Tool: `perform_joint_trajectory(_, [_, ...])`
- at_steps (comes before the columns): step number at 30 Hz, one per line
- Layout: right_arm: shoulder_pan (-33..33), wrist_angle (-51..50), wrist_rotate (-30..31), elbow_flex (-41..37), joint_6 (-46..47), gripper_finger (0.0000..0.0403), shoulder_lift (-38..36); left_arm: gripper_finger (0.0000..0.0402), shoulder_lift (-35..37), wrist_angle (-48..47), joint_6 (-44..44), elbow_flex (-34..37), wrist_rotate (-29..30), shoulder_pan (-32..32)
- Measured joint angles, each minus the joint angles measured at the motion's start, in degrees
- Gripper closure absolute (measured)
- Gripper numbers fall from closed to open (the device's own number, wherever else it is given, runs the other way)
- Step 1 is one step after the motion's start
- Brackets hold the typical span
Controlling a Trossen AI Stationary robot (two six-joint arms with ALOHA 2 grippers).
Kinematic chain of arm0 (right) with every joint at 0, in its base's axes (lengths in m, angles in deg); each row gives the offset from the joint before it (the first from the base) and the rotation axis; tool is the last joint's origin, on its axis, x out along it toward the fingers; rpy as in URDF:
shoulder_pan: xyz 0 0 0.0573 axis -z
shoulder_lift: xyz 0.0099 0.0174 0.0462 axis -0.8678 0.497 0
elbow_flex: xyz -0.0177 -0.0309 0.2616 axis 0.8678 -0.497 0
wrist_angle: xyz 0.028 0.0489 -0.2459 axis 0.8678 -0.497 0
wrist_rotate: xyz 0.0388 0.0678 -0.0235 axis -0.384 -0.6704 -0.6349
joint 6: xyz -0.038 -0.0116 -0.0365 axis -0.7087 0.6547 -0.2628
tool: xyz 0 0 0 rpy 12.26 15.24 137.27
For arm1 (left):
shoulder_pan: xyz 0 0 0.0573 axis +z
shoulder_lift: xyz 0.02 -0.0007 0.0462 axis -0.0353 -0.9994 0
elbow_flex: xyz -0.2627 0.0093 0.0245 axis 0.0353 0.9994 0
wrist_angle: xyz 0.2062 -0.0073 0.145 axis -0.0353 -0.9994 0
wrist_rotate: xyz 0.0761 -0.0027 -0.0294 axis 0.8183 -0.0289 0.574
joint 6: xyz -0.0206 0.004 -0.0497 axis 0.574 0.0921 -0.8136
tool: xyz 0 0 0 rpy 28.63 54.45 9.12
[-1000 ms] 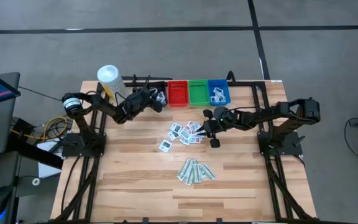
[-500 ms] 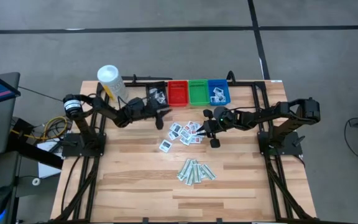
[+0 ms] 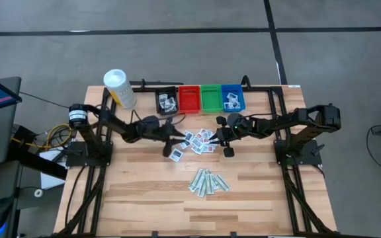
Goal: Pick & Place First Aid Supplies
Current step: Put the black towelette pack into the black bin
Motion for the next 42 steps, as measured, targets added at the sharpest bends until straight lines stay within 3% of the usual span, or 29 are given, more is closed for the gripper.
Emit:
perform_joint_trajectory(14, [0.0, 0.0, 0.0, 0.0, 0.2, 0.0338, 0.0, 0.0293, 0.0, -14.1, -1.5, 0.1, 0.1, -8.0])
perform_joint_trajectory(42, [0.0, 0.0, 0.0, 0.0, 0.1, 0.0338, 0.0, 0.0293, 0.0, -14.2, -2.8, 0.3, 4.8, -9.3])
